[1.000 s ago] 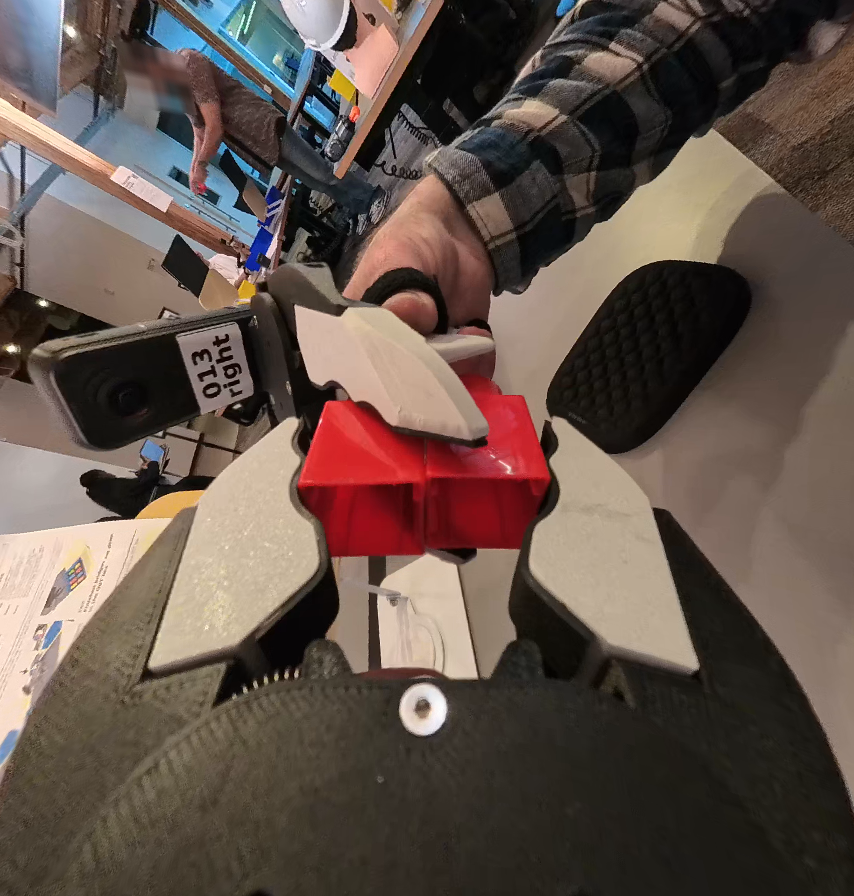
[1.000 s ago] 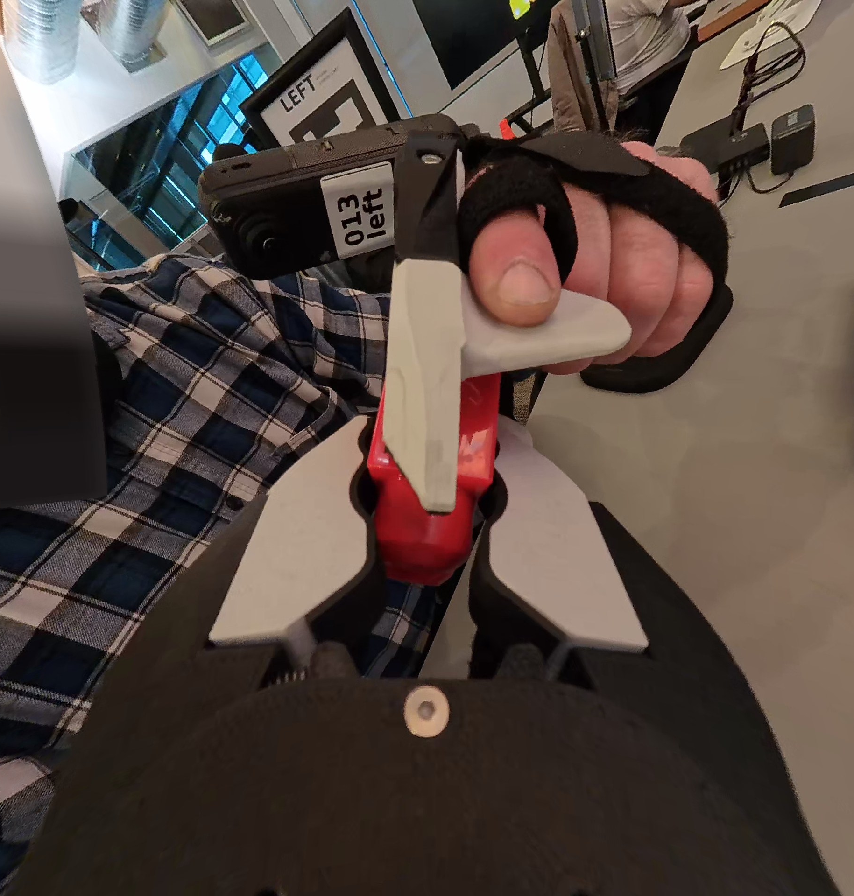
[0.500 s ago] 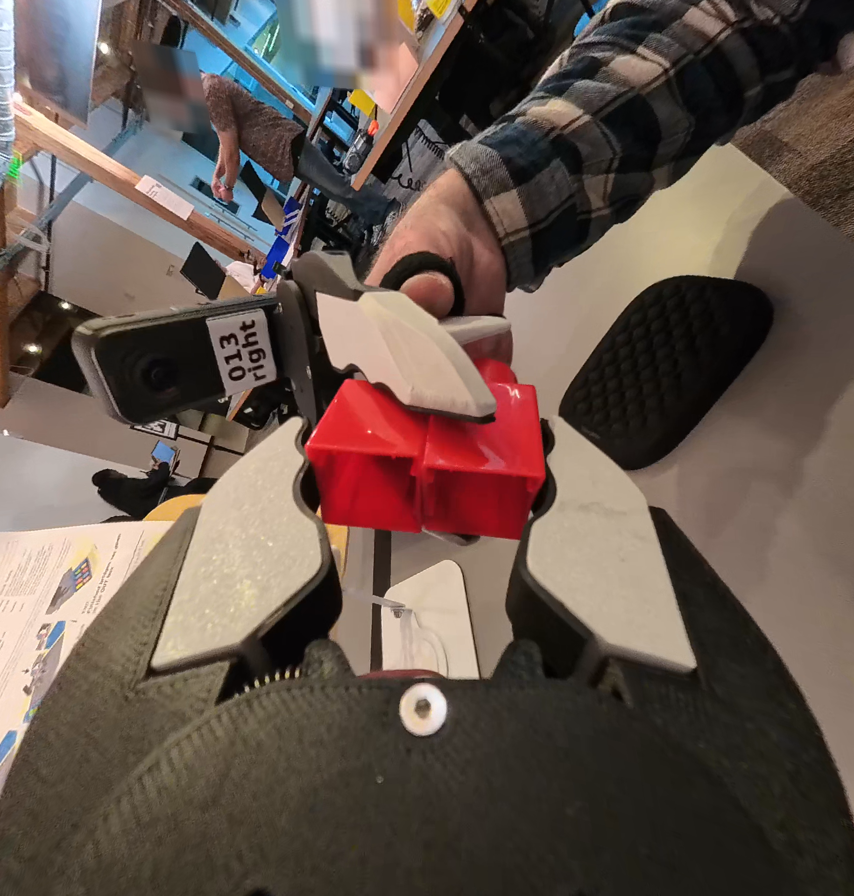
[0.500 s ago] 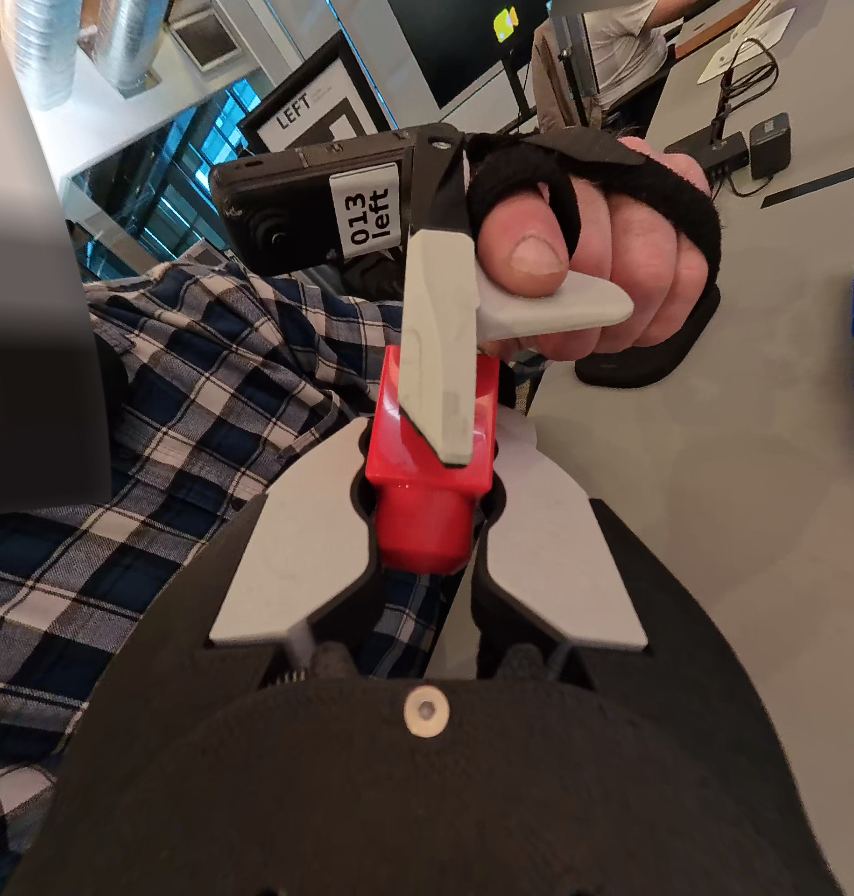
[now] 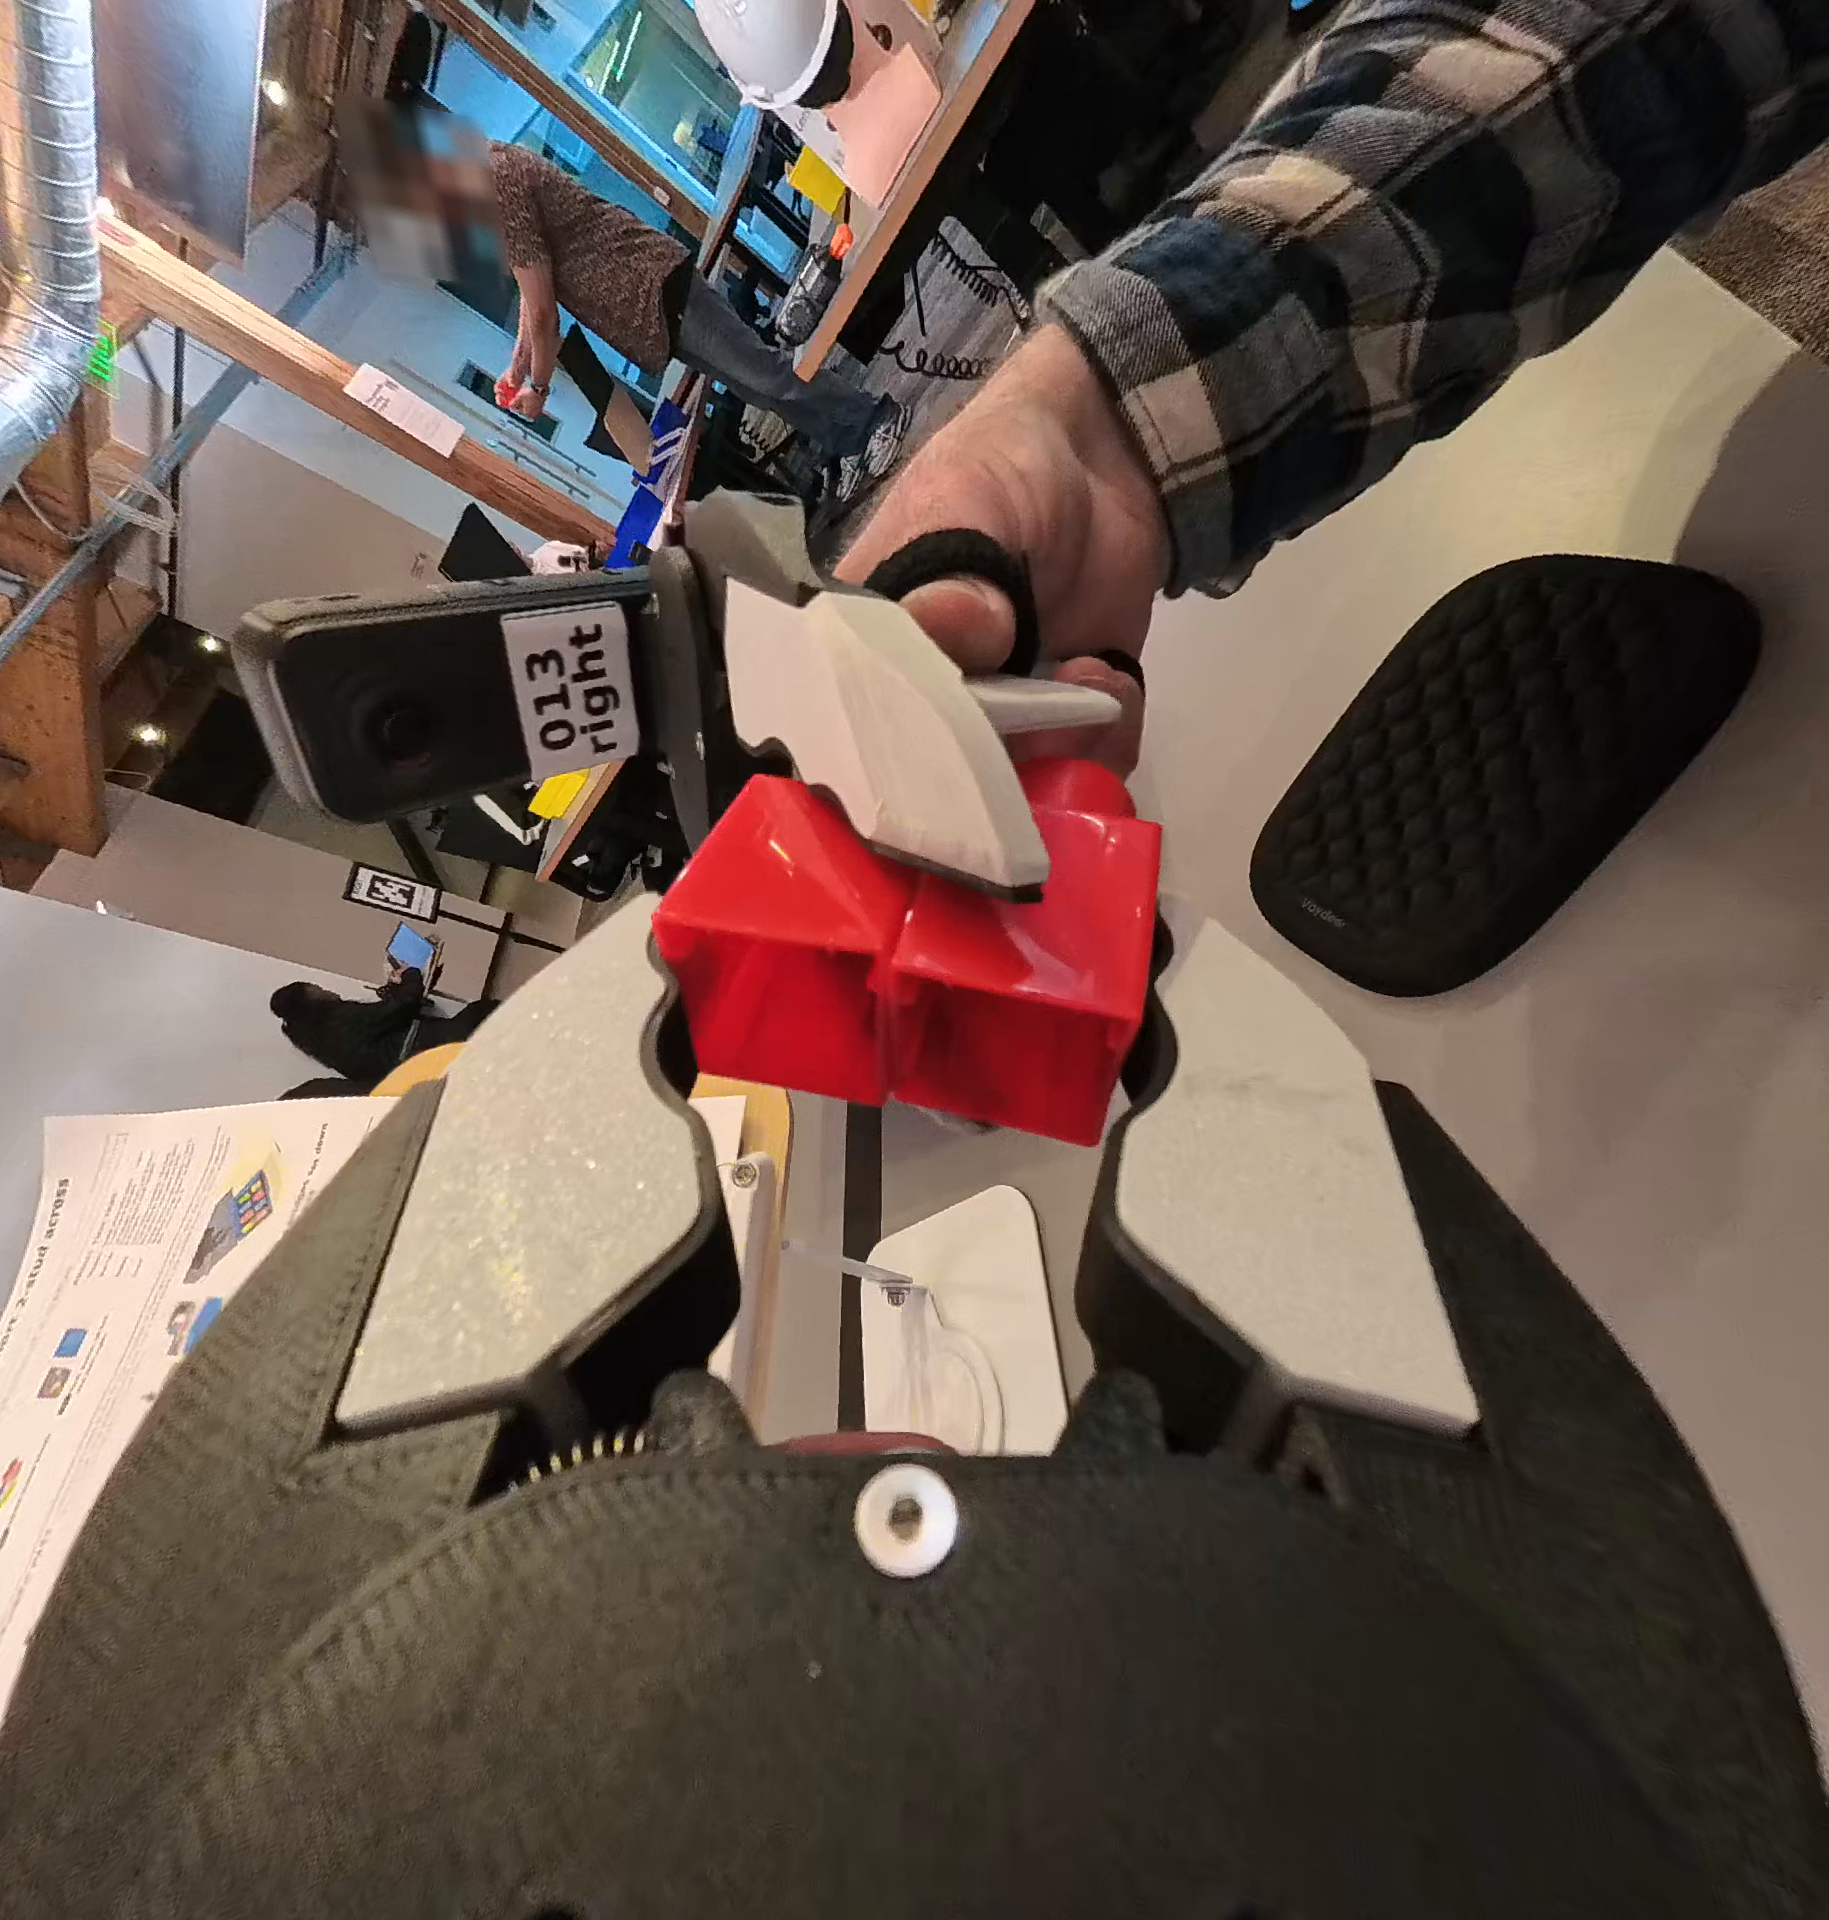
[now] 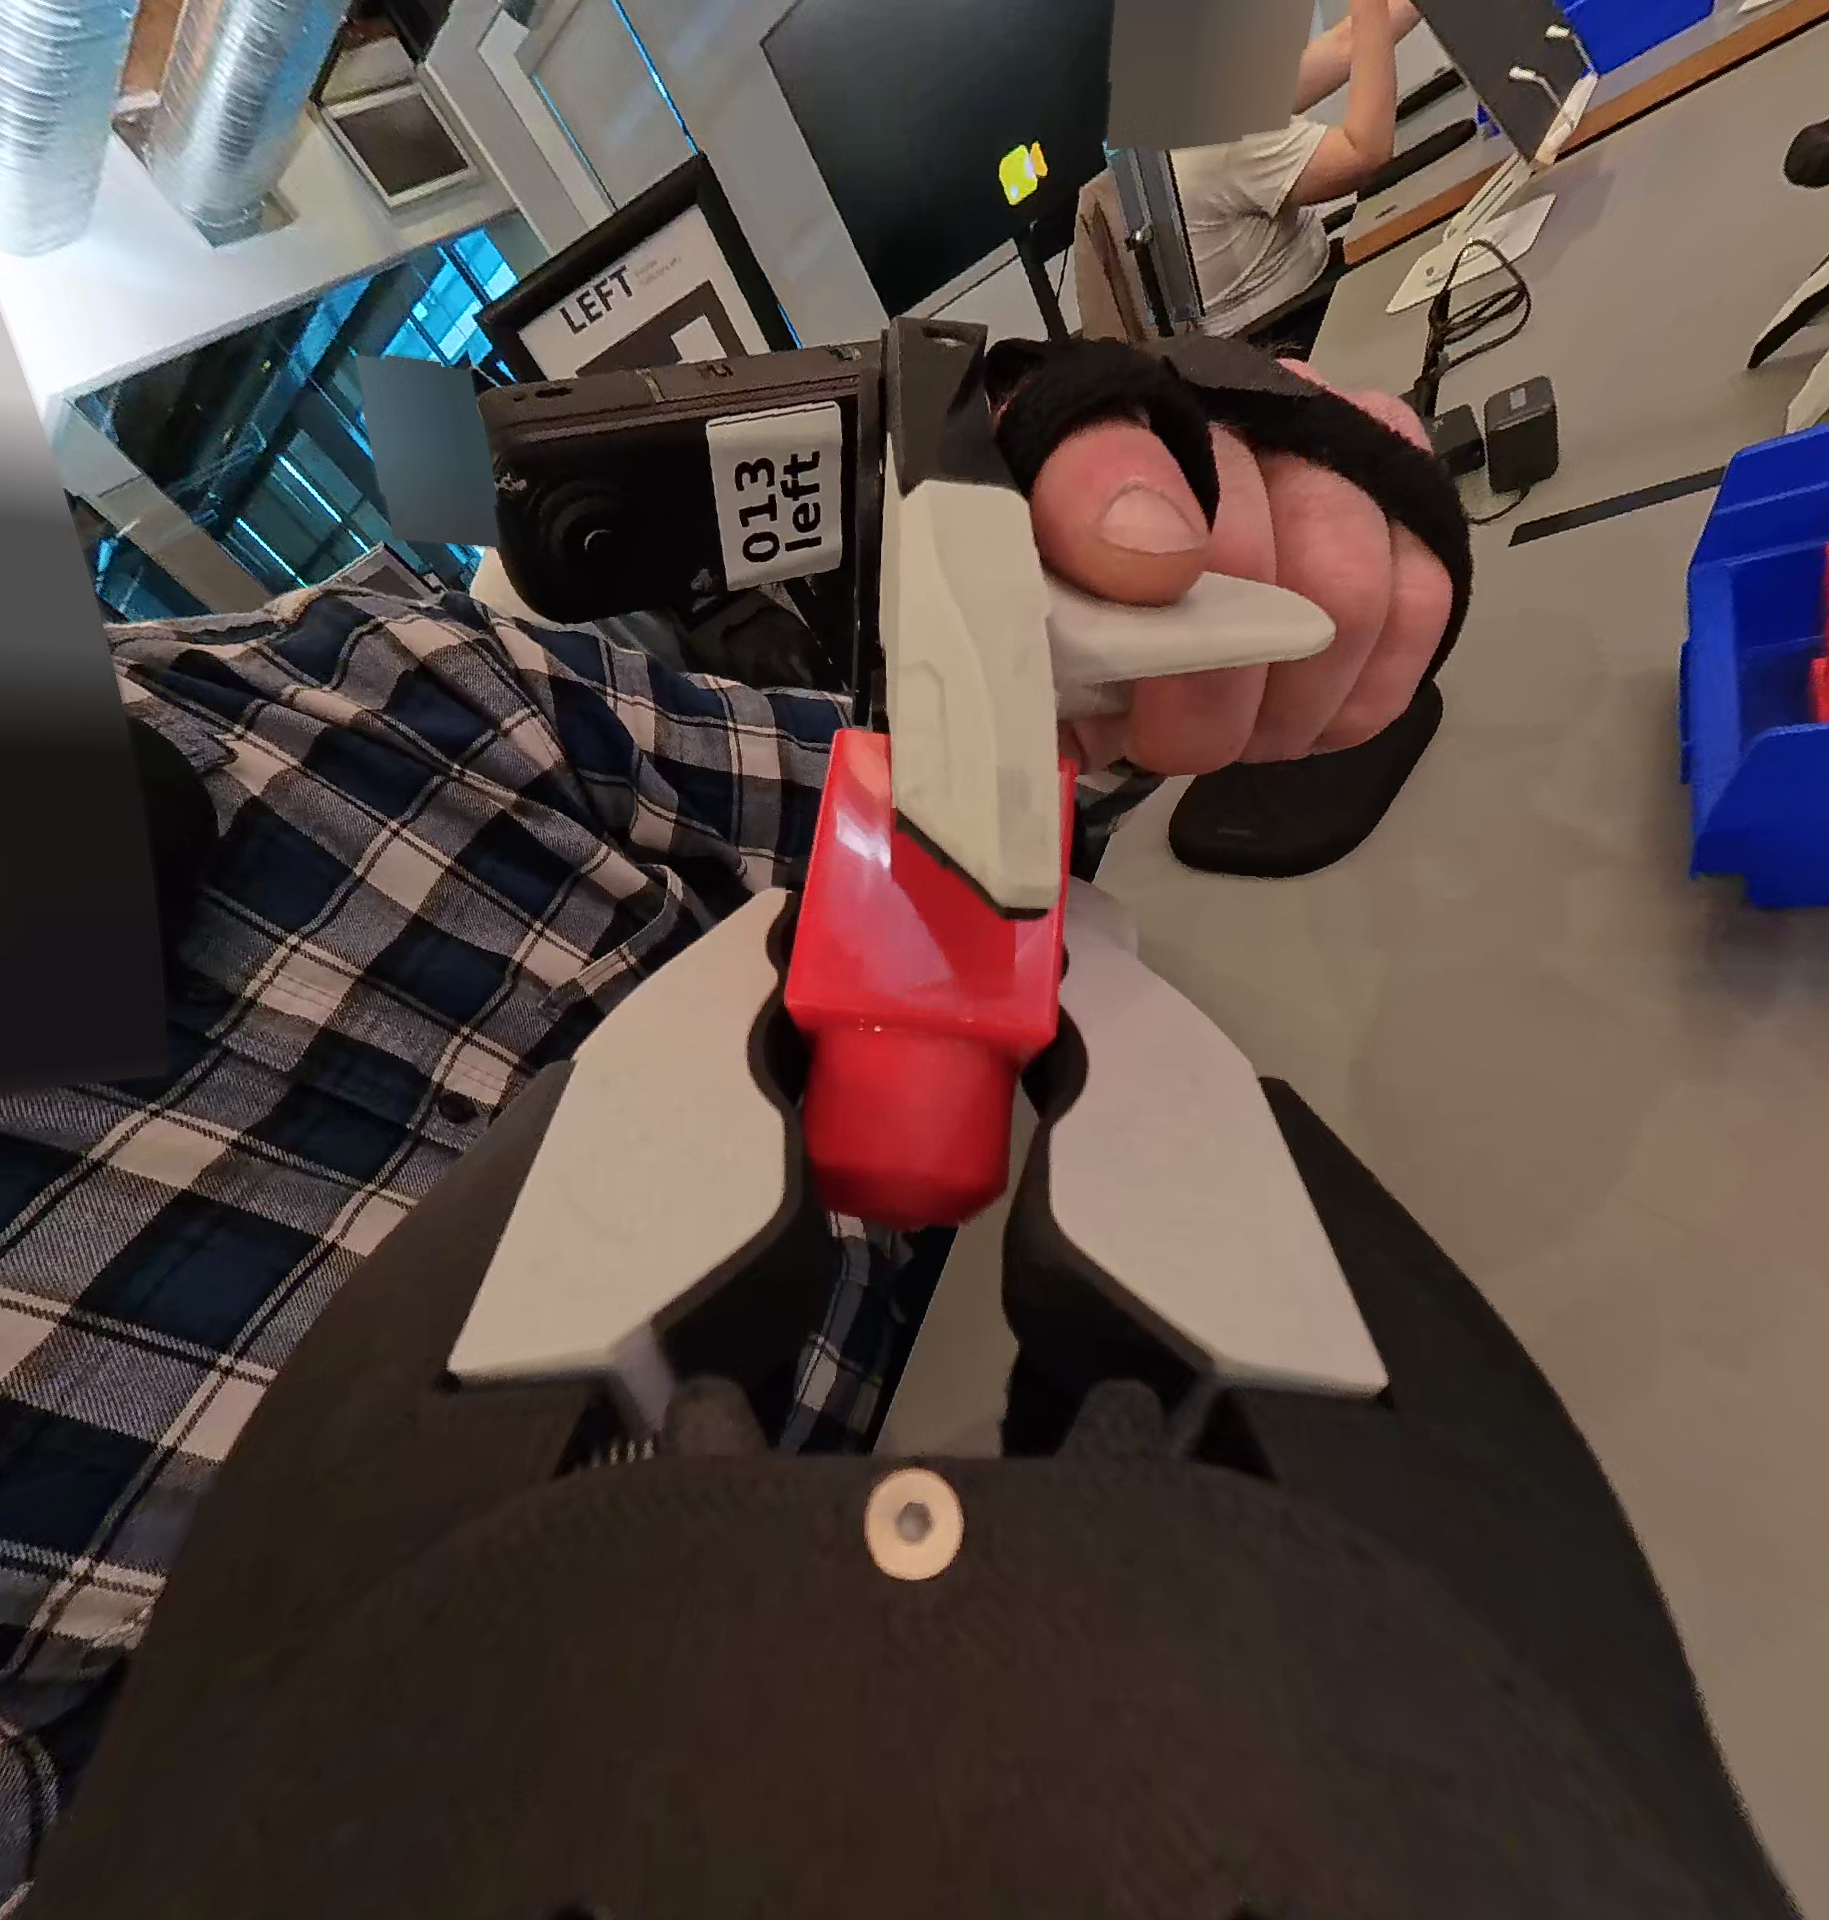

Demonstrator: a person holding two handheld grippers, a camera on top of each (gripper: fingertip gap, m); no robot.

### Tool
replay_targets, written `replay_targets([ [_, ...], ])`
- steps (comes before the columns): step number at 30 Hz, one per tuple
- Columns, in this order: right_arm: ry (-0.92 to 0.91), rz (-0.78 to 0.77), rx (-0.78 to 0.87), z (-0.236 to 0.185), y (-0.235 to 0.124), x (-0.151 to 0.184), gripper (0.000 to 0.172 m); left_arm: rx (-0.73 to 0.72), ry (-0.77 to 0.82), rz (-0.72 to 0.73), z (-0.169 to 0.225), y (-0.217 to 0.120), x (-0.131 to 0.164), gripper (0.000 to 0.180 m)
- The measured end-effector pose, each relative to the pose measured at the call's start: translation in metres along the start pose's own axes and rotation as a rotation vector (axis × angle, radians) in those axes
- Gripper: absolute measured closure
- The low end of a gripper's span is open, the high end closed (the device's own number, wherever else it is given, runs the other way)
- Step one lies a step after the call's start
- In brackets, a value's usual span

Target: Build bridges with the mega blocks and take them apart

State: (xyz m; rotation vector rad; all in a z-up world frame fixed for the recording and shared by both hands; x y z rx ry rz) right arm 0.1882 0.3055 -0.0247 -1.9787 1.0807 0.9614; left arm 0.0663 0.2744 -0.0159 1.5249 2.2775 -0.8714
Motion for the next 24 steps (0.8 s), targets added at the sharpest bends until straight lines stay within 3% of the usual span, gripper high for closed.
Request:
replay_targets([
  [10,0.025,0.030,-0.031,-0.0013,0.0002,0.0016,0.129,-0.022,-0.005,0.022,0.0020,0.0014,-0.0020,0.102],
  [13,0.025,-0.025,-0.023,-0.0019,0.0069,0.0031,0.110,-0.048,-0.014,0.008,0.0001,0.0039,-0.0015,0.102],
  [14,0.014,-0.029,-0.014,-0.0024,0.0082,0.0026,0.118,-0.057,-0.016,0.019,-0.0005,0.0034,-0.0016,0.102],
  [24,0.022,0.000,-0.040,-0.0015,0.0057,0.0001,0.118,-0.061,-0.001,0.002,-0.0021,0.0015,-0.0022,0.103],
])
Point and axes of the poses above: each gripper's, where its closed fingertips meet, y out along the fingers, x out of its underside, z = x × y across the jaws, the point moved 9 cm from there along -y, back along the fingers, and after that the axes turned 6 degrees about -z, right-handed, at the moved point
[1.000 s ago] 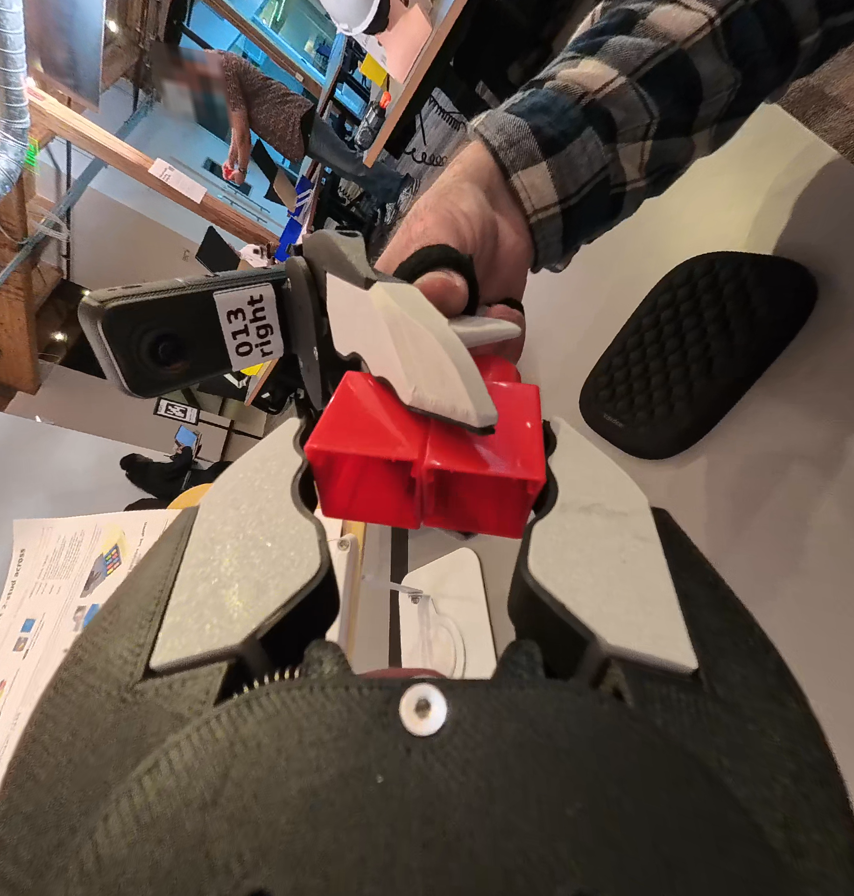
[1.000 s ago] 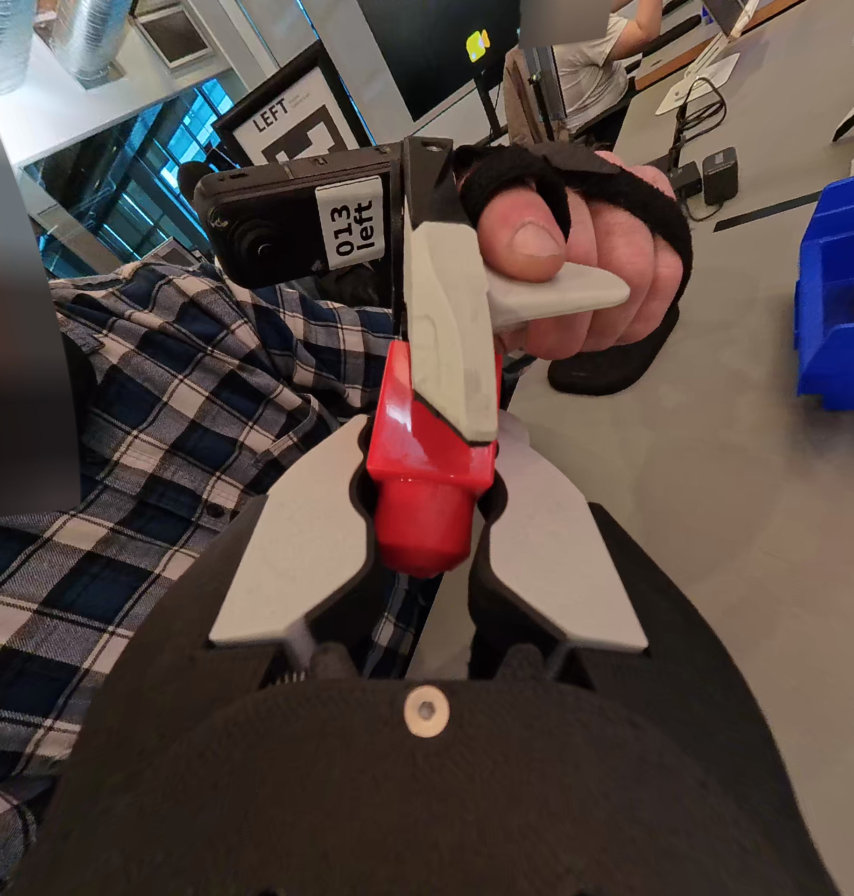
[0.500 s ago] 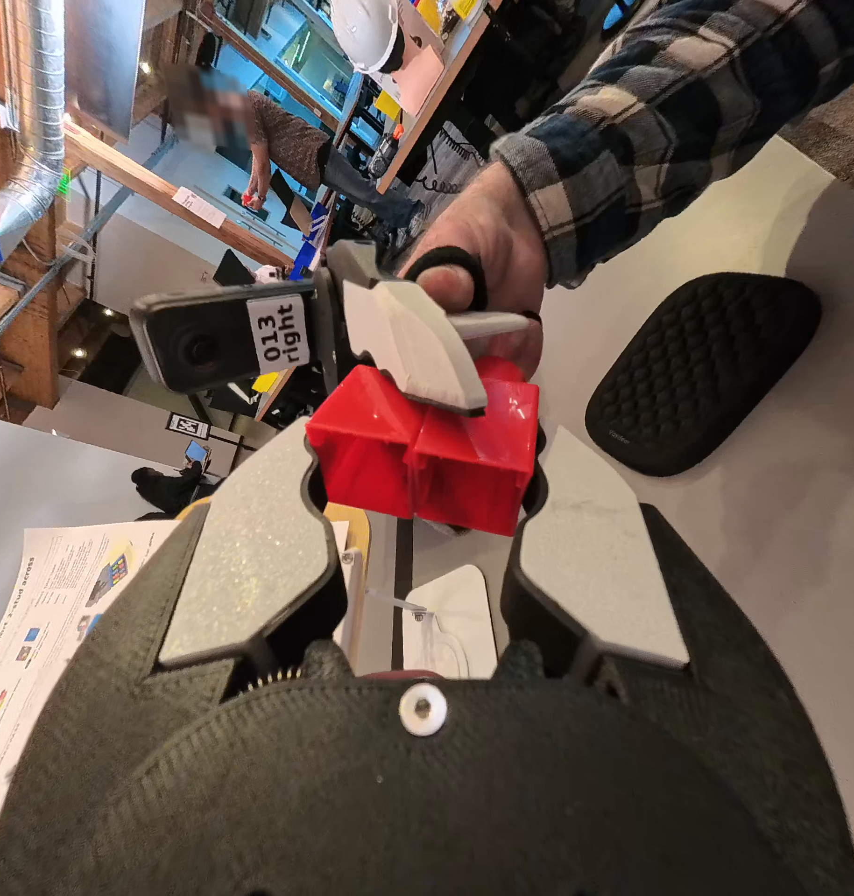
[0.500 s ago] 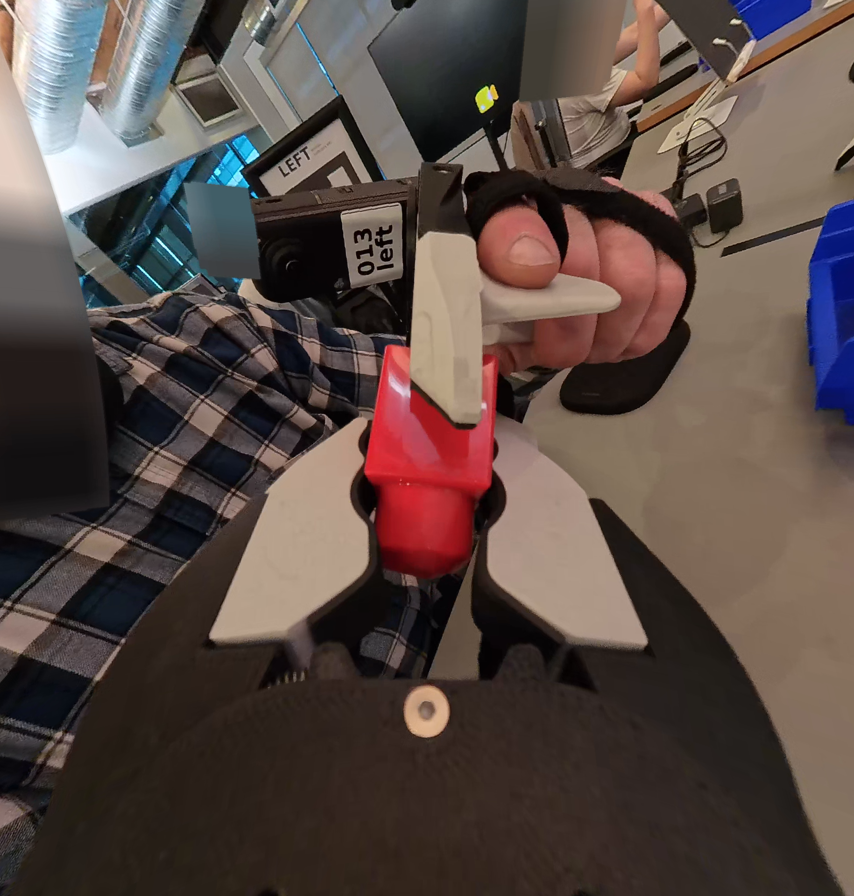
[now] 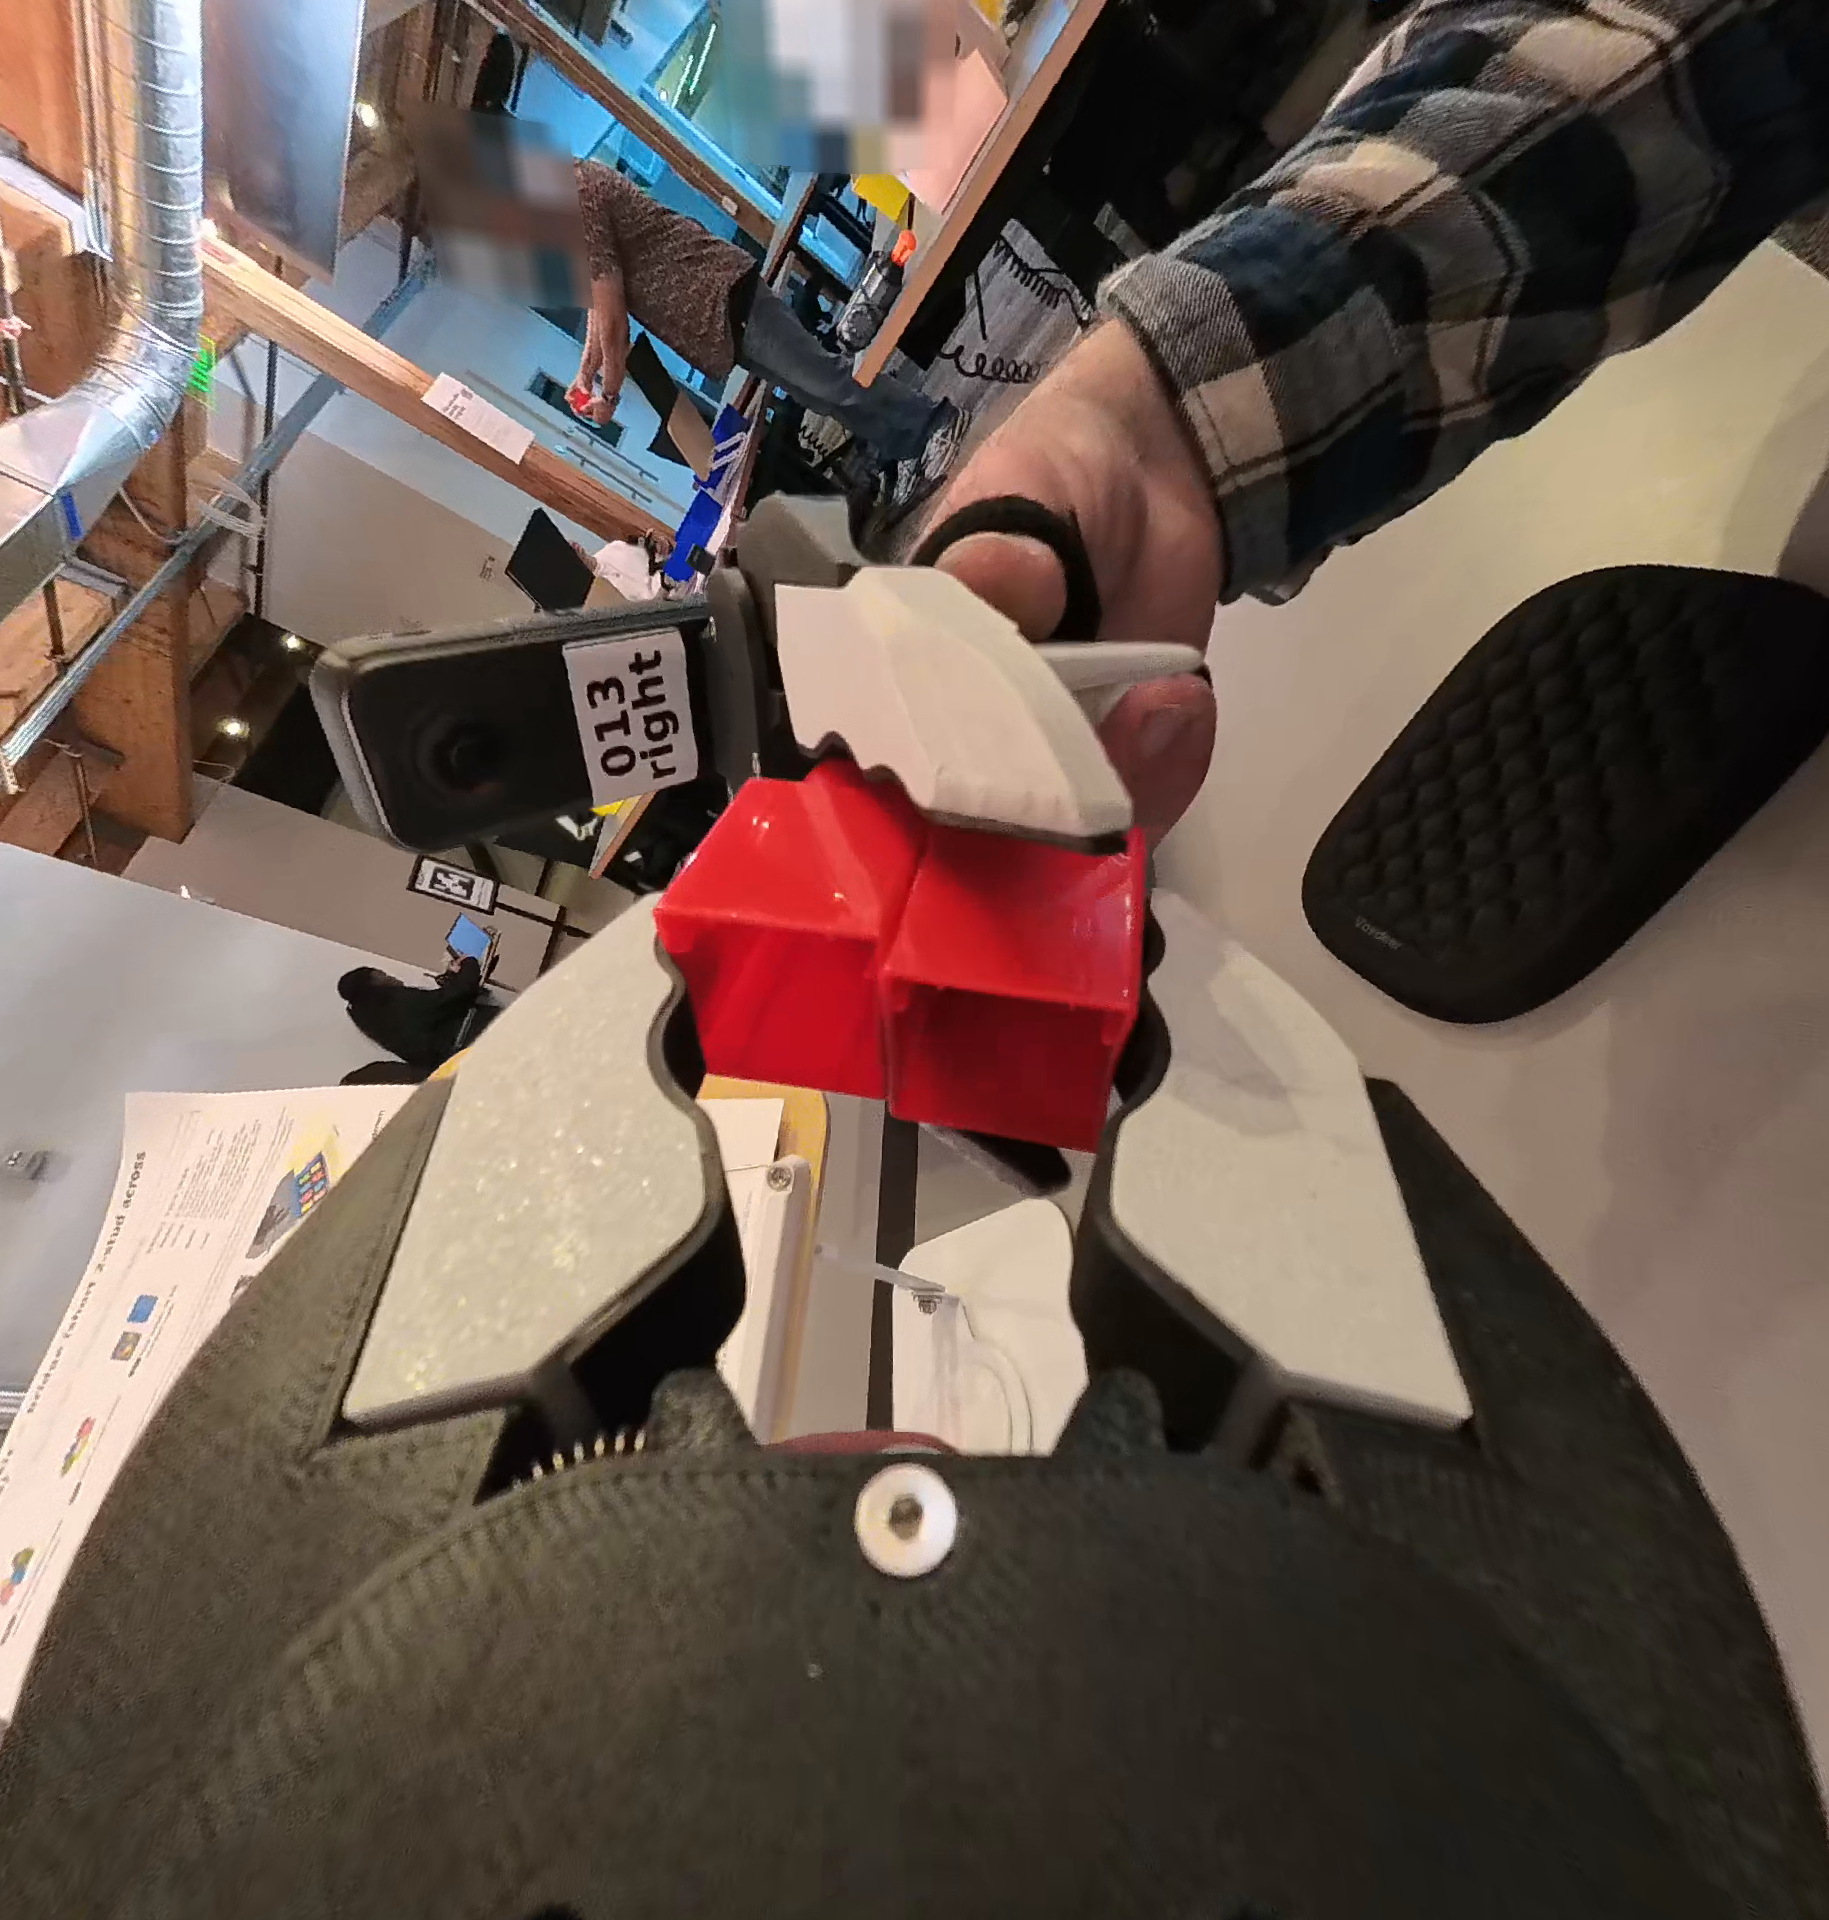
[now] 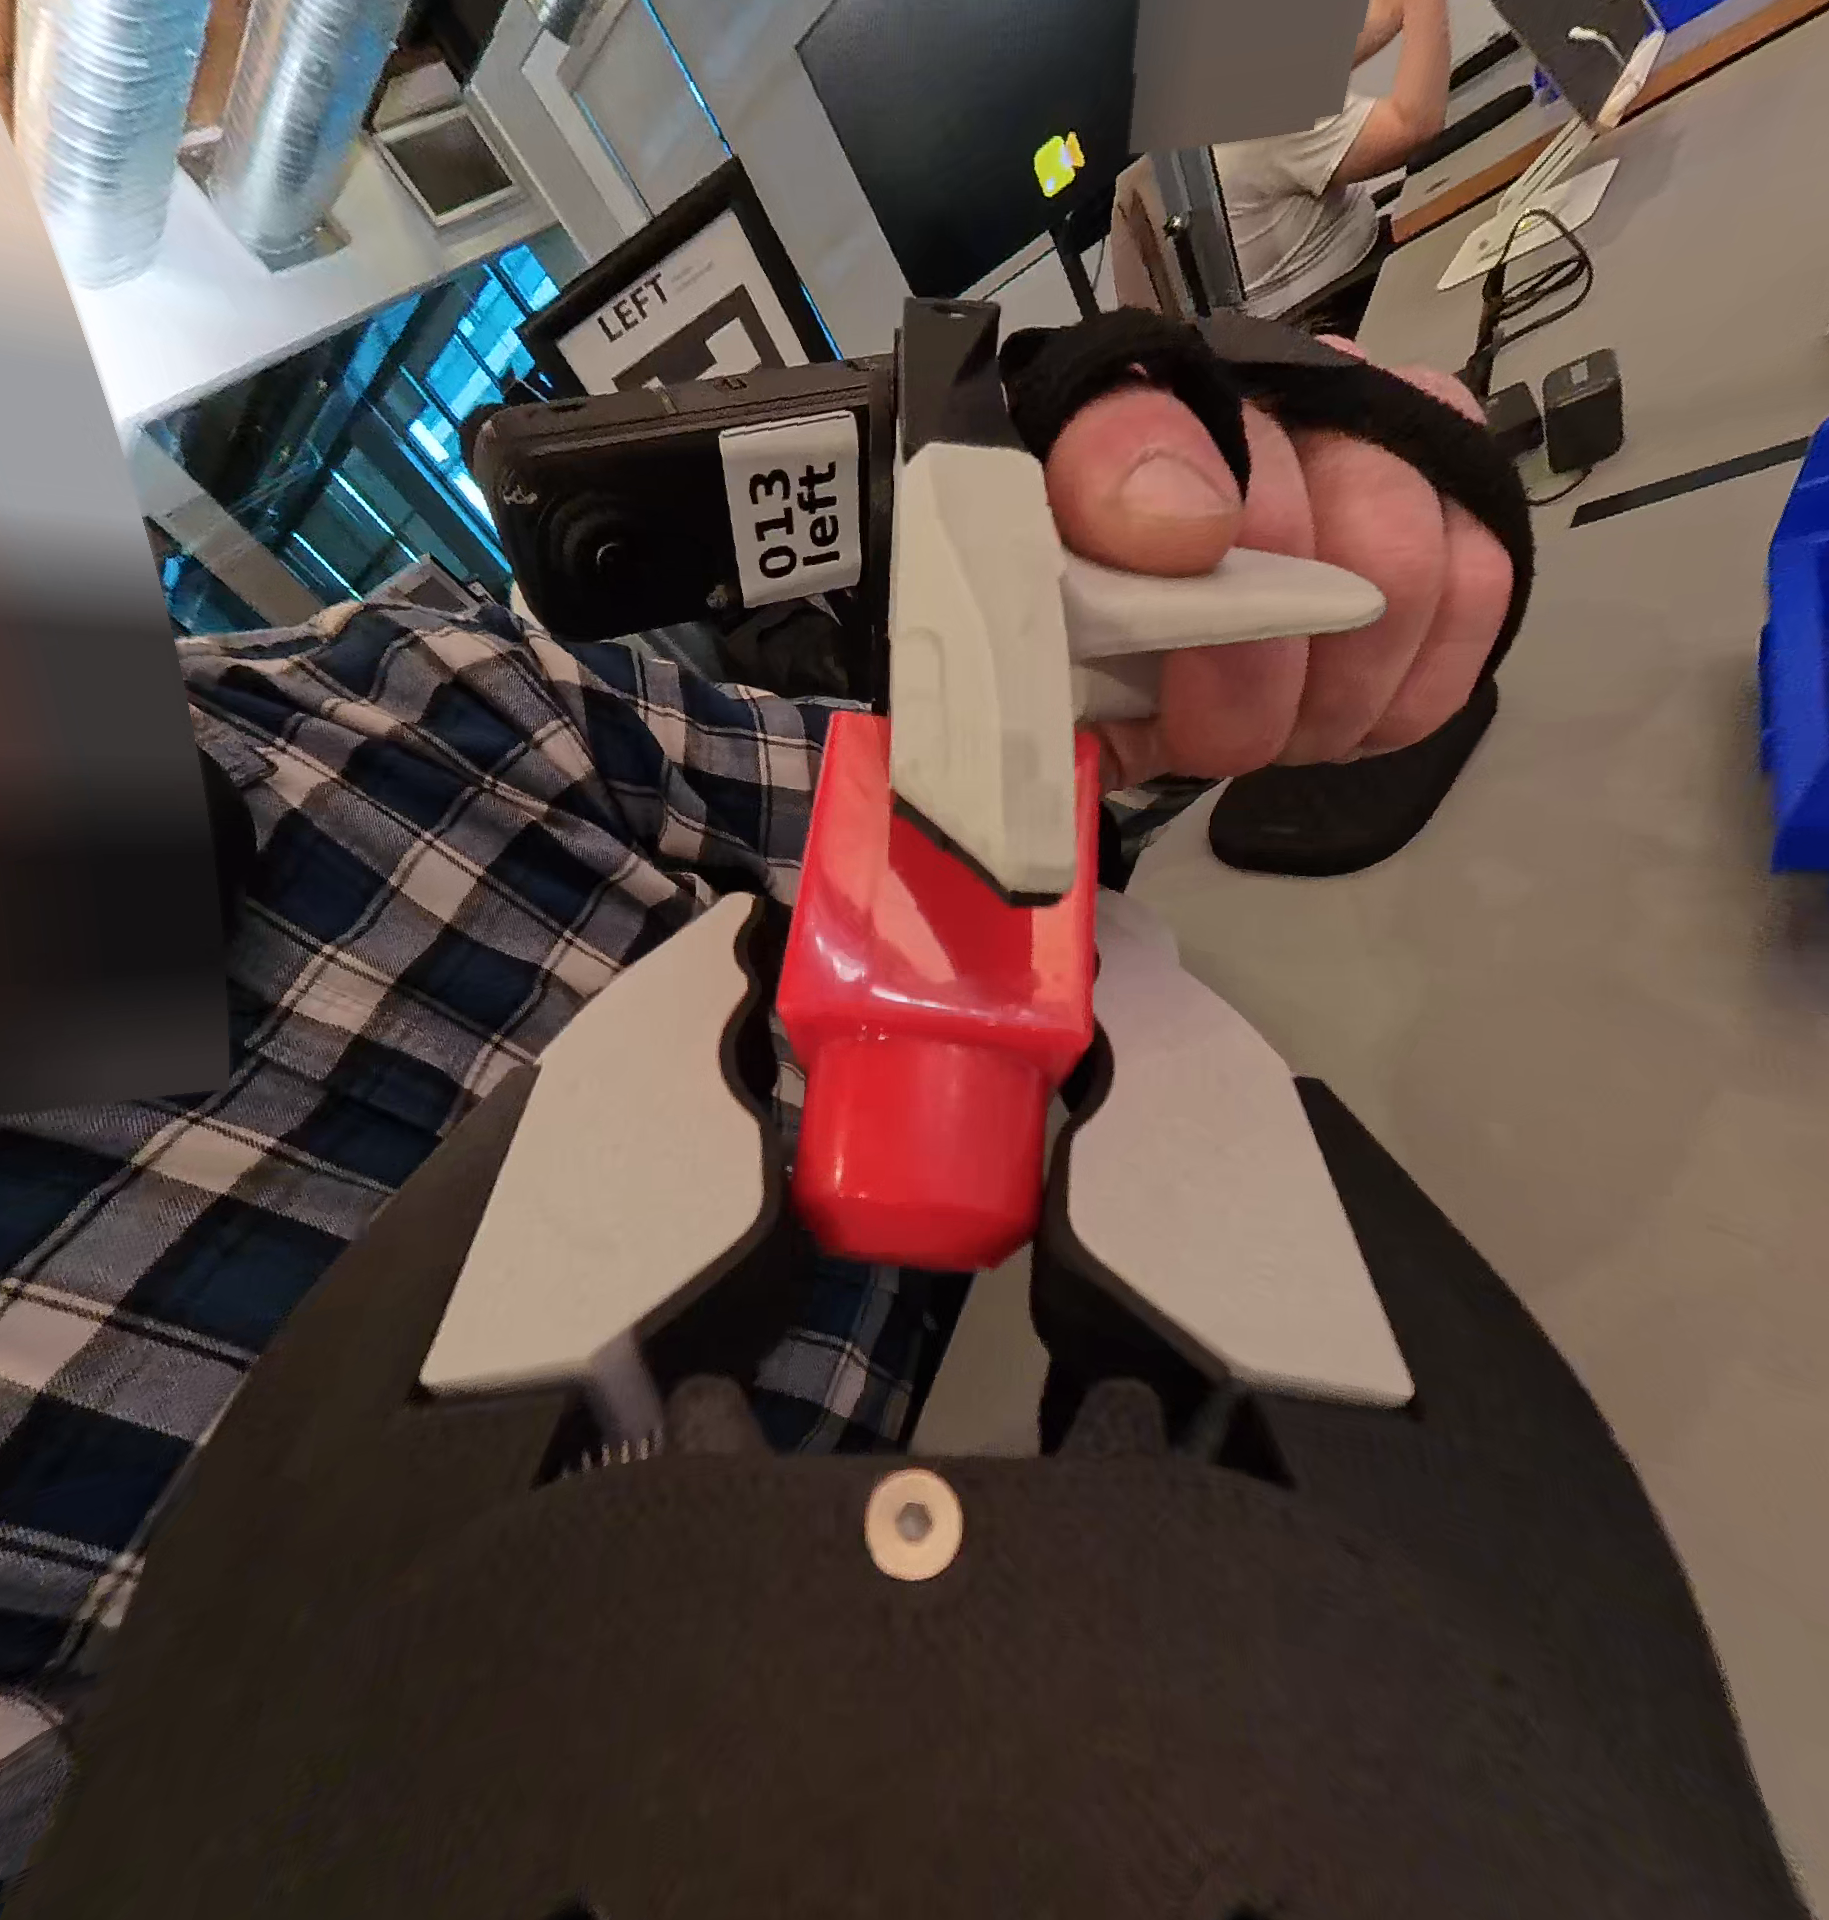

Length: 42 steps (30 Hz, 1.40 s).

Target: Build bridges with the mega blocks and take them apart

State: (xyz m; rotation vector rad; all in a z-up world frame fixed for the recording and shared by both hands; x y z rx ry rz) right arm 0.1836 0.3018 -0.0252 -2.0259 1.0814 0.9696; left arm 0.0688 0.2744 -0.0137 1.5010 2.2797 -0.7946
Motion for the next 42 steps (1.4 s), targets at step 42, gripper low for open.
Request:
replay_targets([
  [42,-0.044,0.064,0.068,-0.001,-0.009,-0.002,0.133,-0.040,-0.009,0.035,-0.002,-0.007,0.004,0.102],
])
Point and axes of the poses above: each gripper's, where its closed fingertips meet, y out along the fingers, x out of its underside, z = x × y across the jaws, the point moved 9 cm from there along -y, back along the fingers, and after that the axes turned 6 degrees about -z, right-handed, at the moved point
